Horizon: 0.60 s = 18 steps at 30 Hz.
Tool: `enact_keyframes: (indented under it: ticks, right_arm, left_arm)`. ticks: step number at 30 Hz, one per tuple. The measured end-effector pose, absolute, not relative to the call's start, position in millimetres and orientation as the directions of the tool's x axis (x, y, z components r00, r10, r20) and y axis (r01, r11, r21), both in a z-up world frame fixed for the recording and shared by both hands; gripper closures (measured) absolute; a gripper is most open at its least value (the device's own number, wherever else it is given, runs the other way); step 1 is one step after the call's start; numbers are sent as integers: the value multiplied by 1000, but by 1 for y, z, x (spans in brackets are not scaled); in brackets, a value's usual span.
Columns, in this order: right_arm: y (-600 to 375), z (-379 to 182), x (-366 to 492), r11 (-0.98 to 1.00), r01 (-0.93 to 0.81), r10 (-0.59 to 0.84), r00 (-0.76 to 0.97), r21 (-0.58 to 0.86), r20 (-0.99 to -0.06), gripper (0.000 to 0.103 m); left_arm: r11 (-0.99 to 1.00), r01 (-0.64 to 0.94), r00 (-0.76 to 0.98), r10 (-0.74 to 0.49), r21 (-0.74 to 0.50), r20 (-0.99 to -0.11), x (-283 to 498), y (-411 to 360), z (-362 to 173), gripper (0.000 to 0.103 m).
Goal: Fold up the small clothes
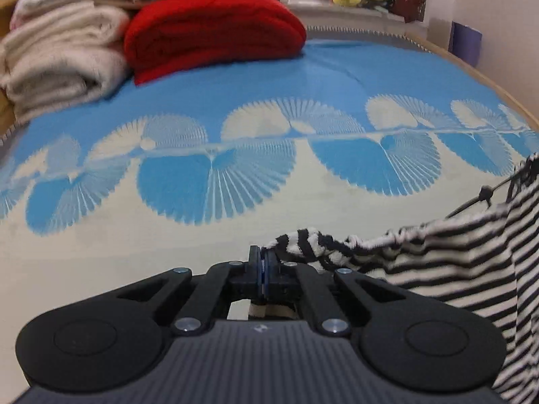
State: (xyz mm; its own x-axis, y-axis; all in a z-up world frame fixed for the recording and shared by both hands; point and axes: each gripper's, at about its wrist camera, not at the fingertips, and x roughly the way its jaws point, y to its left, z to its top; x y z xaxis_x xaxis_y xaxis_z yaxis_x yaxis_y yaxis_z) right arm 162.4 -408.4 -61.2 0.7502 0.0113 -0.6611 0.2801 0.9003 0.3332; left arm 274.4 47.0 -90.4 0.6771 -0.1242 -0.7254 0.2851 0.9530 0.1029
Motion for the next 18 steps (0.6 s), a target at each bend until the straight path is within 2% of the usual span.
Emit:
enact_keyframes:
  ticks: [3, 5, 6, 7, 8, 10, 12, 13, 14, 17, 18]
  right_arm:
    - [-409, -70, 174, 866, 343, -6, 734, 363, -680, 90]
    - [-407, -72, 181, 855, 356, -11, 740, 378, -672, 90]
    - [-406, -74, 185, 850, 358, -5, 739, 387, -673, 89]
    - [-405, -77, 191, 846, 362, 4, 729, 391, -685, 83]
    - [-402, -83, 197, 848, 370, 11, 703, 379, -711, 76]
    - [-397, -95, 206, 866, 376, 15, 638, 329, -770, 74]
    - [-394, -98, 206, 889, 369, -3, 599, 273, -801, 73]
    - [-391, -96, 204, 900, 349, 2, 596, 261, -803, 71]
    - [-389, -90, 200, 910, 324, 11, 605, 259, -796, 68]
    - [-380, -65, 183, 943, 225, 39, 658, 246, -752, 51]
    - [-376, -60, 177, 952, 181, 66, 669, 249, -740, 50]
  left_arm:
    - [973, 211, 720, -89, 96, -688, 283, 47, -86, 102]
    - [986, 134, 709, -28, 96, -705, 292, 50, -92, 101]
    - [989, 99, 667, 18, 112, -745, 300, 49, -102, 100]
    - [988, 100, 608, 32, 117, -793, 306, 48, -113, 99]
    - [987, 124, 532, 21, 102, -847, 312, 46, -124, 96]
    - [982, 172, 452, -9, 77, -892, 311, 42, -132, 93]
    - [972, 210, 507, -17, 104, -862, 302, 35, -113, 77]
    - [972, 216, 546, -39, 96, -837, 295, 33, -100, 53]
    - [974, 215, 569, -63, 75, -820, 291, 34, -91, 37]
    - [963, 253, 533, -216, -89, -818, 281, 29, -80, 35]
    - [946, 282, 475, -280, -157, -834, 280, 23, -86, 34]
